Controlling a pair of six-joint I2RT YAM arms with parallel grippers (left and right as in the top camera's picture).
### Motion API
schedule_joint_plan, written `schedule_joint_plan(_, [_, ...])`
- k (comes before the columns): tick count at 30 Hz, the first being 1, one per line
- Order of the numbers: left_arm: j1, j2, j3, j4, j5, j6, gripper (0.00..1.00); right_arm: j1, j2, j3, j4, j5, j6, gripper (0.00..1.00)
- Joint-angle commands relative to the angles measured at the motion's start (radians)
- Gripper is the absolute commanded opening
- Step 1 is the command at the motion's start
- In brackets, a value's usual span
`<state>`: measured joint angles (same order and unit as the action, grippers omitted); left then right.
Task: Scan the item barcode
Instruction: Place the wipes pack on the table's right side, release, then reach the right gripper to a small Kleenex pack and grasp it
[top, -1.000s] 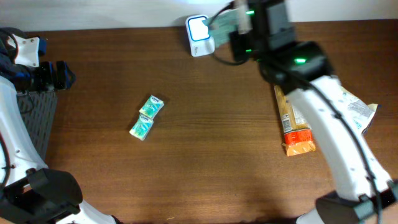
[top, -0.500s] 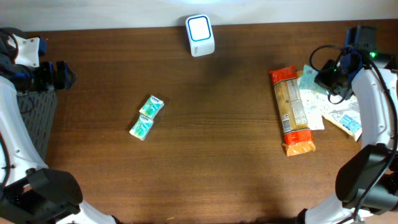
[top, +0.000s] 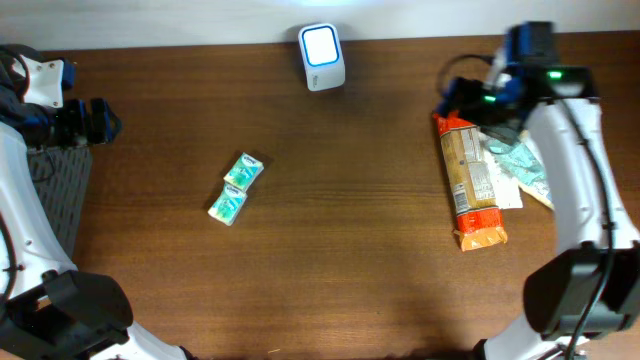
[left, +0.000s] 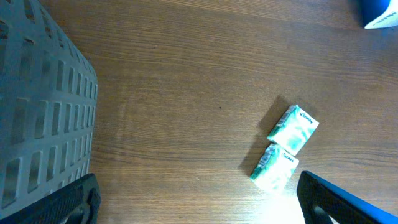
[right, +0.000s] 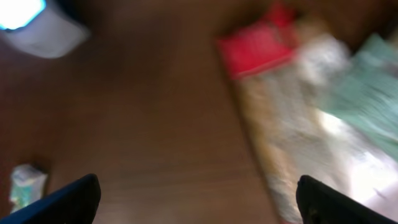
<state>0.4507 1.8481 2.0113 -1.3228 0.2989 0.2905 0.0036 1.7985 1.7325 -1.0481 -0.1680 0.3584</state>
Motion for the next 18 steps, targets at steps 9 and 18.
schedule_joint_plan(9, [0.002, 0.005, 0.001, 0.001, 0.0, -0.01, 0.99, 0.69, 0.196, 0.022, 0.404, -0.029, 0.241, 0.99])
schedule_joint_plan(18, [0.002, 0.005, 0.001, 0.001, 0.0, -0.01, 0.99, 0.757, 0.452, 0.022, 0.581, -0.212, 0.436, 0.77])
